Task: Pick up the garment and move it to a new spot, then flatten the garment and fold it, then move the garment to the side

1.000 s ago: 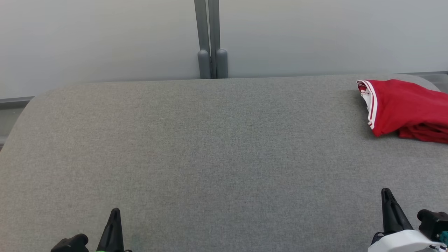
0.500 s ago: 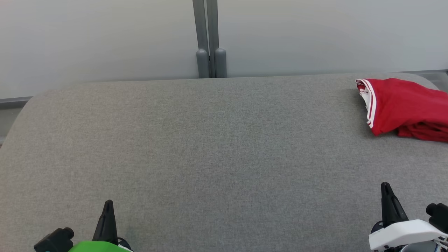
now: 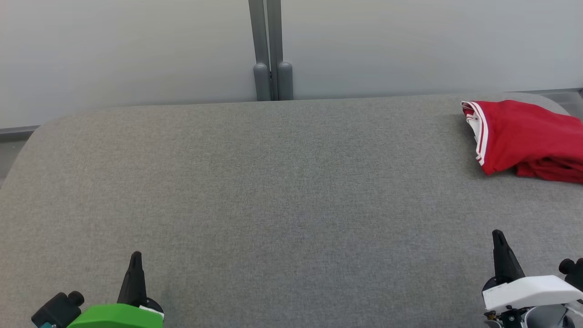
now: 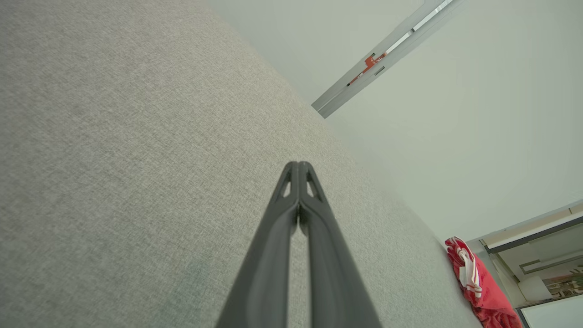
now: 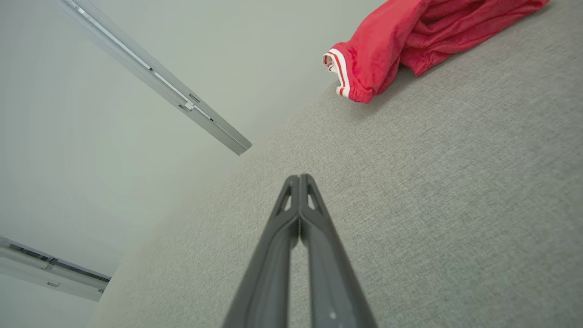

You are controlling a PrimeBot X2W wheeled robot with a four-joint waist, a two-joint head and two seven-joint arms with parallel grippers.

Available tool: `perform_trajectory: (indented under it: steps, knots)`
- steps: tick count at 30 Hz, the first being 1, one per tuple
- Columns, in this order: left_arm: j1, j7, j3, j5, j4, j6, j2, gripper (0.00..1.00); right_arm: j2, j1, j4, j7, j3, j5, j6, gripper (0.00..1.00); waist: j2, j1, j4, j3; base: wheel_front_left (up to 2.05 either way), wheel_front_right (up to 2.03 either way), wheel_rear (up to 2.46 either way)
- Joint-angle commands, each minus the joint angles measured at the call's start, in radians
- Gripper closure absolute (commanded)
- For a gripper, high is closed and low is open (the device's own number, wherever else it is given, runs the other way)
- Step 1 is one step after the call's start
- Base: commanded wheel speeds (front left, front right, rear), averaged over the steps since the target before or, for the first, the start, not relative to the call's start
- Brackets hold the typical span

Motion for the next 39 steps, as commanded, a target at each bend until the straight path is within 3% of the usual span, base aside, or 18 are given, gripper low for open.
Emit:
perform_trajectory:
  steps: [1, 39]
  knots:
    - [-0.031, 0.009, 0.009, -0.03, -0.014, -0.005, 0.004, 1.0, -0.005, -0.027, -0.007, 0.007, 0.002, 0.036, 0.0, 1.0, 0.0, 0.0, 0.0, 0.0, 0.0, 0.0, 0.0]
    - [-0.102, 0.116, 0.05, -0.44, -0.019, -0.011, 0.007, 1.0, -0.002, -0.104, 0.027, 0.116, 0.014, 0.524, 0.0, 1.0, 0.0, 0.0, -0.015, 0.009, 0.0, 0.0, 0.0]
